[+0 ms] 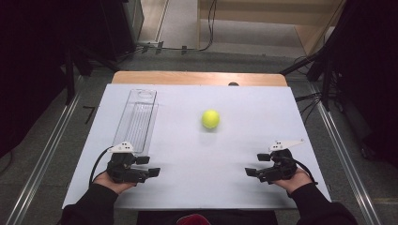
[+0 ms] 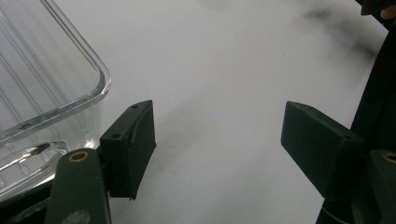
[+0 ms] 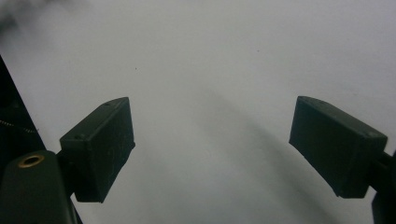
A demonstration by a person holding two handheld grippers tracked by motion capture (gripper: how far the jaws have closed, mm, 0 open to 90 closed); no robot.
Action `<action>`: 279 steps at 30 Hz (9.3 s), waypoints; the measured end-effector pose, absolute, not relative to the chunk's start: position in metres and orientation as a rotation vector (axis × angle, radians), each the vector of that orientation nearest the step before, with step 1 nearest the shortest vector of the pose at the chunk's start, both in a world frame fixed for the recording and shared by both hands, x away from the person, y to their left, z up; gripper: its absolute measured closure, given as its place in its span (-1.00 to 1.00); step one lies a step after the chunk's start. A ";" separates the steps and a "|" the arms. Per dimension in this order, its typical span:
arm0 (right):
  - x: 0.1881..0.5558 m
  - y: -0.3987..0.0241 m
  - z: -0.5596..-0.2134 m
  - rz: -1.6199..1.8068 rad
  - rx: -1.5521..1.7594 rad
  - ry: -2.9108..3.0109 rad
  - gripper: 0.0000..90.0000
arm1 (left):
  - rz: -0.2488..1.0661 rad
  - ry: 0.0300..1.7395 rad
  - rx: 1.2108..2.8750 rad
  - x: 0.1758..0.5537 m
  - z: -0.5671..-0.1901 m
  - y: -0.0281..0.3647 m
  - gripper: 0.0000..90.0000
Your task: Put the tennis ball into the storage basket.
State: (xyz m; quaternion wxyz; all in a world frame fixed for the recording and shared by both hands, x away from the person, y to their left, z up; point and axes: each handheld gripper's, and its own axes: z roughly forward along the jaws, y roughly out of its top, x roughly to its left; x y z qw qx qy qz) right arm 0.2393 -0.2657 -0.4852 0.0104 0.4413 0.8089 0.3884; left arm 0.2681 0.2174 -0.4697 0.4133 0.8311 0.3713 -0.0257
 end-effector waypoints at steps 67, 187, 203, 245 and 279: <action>0.247 -0.271 -0.492 1.204 1.384 2.534 -0.72 | -0.022 0.891 2.125 0.267 -0.464 0.203 -0.40; 0.243 -0.267 -0.491 1.165 1.380 2.537 -0.72 | 0.037 0.855 2.145 0.391 -0.425 0.074 -0.39; 0.243 -0.266 -0.492 1.166 1.380 2.541 -0.72 | 0.044 0.851 2.162 0.404 -0.425 0.058 -0.40; 0.245 -0.266 -0.491 1.170 1.357 2.555 -0.72 | 0.068 0.841 2.177 0.442 -0.420 0.014 -0.40; 0.245 -0.264 -0.491 1.165 1.351 2.559 -0.72 | 0.057 0.887 2.138 0.461 -0.432 -0.006 -1.00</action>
